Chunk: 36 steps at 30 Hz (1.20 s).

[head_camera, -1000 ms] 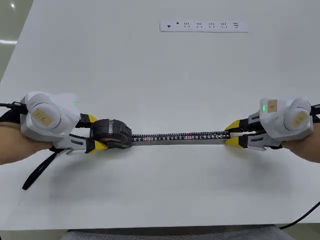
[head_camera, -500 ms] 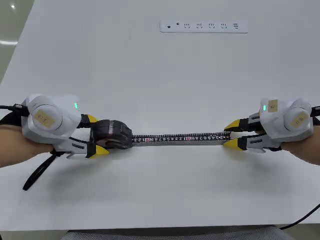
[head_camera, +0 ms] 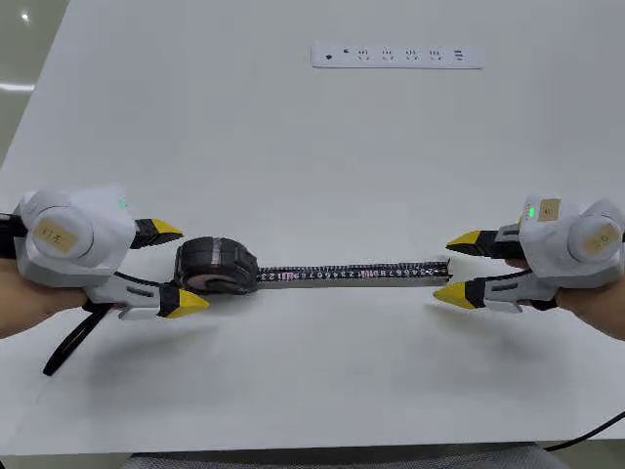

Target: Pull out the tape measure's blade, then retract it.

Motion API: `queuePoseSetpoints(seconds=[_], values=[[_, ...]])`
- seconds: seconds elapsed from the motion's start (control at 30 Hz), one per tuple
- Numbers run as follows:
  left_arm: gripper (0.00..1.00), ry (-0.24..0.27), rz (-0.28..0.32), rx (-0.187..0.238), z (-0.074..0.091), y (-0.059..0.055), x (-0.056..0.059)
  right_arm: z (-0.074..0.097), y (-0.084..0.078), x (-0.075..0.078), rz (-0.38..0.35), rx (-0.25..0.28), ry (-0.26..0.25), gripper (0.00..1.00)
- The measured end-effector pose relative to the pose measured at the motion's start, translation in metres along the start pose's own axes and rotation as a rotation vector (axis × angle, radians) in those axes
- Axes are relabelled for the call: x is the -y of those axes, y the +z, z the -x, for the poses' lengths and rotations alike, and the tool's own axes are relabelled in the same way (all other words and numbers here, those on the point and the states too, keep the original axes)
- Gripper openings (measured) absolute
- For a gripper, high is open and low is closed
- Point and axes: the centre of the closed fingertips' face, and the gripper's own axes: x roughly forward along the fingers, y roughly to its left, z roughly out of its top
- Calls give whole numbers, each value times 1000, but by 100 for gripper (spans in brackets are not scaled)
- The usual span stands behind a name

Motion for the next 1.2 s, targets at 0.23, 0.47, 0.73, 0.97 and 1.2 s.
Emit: queuePoseSetpoints(seconds=[0.23, 0.47, 0.73, 0.97, 1.2], values=[[62, 50, 81, 34, 6, -3, 4, 5, -3, -5, -49, 17, -38, 57], [66, 109, 140, 68, 15, -7, 5, 9, -2, -9, -78, 30, -68, 66], [71, 151, 214, 110, 27, -17, 8, 13, -5, -17, -133, 47, -88, 77], [75, 209, 247, 126, 35, -27, 13, 18, -8, -23, -146, 53, -111, 82], [79, 219, 273, 132, 36, -32, 27, 23, -8, -32, -157, 59, -126, 85]])
